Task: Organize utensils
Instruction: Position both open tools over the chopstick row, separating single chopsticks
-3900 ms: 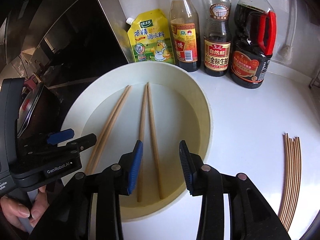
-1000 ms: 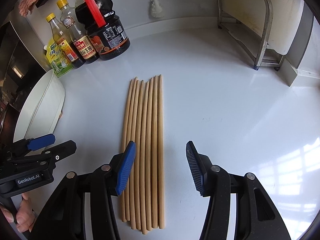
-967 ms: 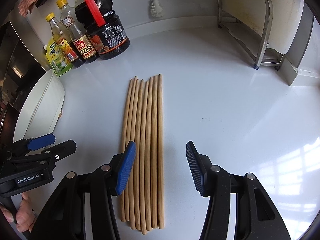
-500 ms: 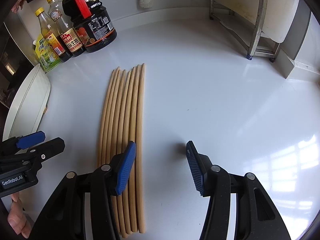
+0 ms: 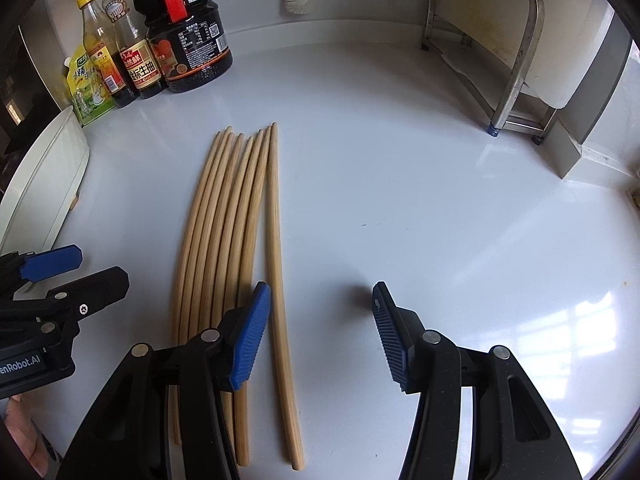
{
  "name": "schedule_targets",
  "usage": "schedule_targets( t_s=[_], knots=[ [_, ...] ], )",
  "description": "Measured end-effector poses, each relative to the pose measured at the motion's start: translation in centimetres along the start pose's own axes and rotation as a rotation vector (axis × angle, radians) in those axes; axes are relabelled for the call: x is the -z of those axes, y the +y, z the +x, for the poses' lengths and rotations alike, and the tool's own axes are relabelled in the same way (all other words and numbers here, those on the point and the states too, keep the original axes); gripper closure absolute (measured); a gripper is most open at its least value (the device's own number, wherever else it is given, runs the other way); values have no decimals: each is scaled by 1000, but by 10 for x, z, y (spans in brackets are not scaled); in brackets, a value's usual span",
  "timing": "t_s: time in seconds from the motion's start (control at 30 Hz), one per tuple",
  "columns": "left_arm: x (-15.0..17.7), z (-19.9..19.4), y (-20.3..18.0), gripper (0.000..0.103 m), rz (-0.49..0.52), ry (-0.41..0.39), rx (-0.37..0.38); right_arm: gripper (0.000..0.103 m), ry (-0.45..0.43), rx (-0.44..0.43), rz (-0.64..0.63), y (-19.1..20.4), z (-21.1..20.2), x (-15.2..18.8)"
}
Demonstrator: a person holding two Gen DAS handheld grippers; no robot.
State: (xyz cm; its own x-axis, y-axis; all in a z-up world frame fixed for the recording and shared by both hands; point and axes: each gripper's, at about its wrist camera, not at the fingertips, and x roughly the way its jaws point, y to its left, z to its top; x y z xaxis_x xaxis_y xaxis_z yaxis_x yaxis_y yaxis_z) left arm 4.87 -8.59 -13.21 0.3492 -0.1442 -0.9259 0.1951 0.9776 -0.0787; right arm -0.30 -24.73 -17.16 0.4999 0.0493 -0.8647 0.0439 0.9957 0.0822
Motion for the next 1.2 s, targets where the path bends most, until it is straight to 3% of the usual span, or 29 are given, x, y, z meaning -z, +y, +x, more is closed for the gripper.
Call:
schedule_targets(
  t_s=[0.33,1.0,1.2],
  knots=[
    [4,8,-20,30,21,-1,25,52,-2,23,17,-14,-1,-1],
    [3,24,-29,30,25,1,-7,52,-16,22,46,-22,-5,0],
    [3,25,-27,24,7,5,-16,52,-20,13,38,-21,-6,0]
  ],
)
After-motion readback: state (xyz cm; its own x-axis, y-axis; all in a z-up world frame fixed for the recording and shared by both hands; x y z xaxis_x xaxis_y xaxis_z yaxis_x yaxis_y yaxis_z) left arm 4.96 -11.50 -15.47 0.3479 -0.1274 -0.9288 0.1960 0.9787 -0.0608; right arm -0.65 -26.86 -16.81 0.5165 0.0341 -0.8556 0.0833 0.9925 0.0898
